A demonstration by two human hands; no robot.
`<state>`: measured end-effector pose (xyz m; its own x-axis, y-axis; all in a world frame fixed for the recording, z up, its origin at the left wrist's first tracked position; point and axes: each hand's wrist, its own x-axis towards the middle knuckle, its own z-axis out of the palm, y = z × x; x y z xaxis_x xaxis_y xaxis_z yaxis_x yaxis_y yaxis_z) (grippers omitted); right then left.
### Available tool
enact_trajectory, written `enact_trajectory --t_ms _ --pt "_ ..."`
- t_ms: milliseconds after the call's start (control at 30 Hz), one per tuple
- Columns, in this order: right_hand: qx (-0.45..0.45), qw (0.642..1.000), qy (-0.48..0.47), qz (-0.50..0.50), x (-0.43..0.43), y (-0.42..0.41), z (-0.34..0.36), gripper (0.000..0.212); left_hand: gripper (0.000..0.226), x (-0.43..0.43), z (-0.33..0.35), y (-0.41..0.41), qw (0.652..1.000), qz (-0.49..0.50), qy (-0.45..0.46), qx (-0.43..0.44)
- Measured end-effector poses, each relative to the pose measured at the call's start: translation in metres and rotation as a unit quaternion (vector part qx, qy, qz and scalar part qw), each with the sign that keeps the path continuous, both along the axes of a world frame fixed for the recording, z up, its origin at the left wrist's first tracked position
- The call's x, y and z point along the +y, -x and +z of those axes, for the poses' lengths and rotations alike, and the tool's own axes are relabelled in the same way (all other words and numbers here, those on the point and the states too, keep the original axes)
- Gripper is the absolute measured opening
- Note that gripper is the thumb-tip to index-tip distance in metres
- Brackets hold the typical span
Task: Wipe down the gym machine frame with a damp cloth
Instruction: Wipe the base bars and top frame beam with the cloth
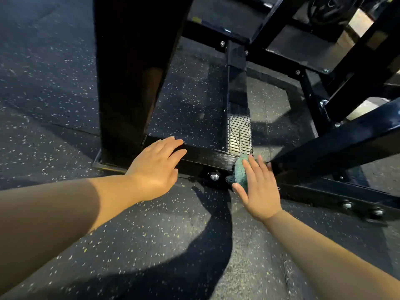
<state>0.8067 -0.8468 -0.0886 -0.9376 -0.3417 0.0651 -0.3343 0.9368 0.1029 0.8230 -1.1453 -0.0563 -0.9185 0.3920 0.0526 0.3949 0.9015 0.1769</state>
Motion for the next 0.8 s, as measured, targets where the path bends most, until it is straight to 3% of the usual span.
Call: enact_trajectory --t_ms 100,200,333,500,633,800 --pt "0.007 0.997 0.064 0.037 -0.061 0.015 0.0 0.07 0.056 0.013 0.001 0.006 0.987 0.097 0.011 -0.128" --pt "0.003 0.988 0.09 0.122 -0.082 0.037 -0.001 0.055 0.056 0.031 0.007 0.011 0.976 0.135 0.038 -0.164" --pt "-0.057 0.991 -0.021 0.122 -0.011 0.03 0.017 0.084 0.059 0.064 0.01 0.013 0.96 0.158 0.079 -0.218" --pt "-0.006 0.985 -0.137 0.107 0.018 0.019 0.014 0.09 0.067 0.082 -0.006 0.009 0.953 0.168 0.105 -0.229" --pt "-0.007 0.991 -0.117 0.069 0.013 0.021 0.006 0.092 0.066 0.083 -0.006 0.007 0.955 0.167 0.079 -0.233" --pt "-0.06 0.991 -0.079 0.087 -0.037 0.049 0.0 0.113 0.066 0.084 -0.008 0.006 0.952 0.164 0.085 -0.243"
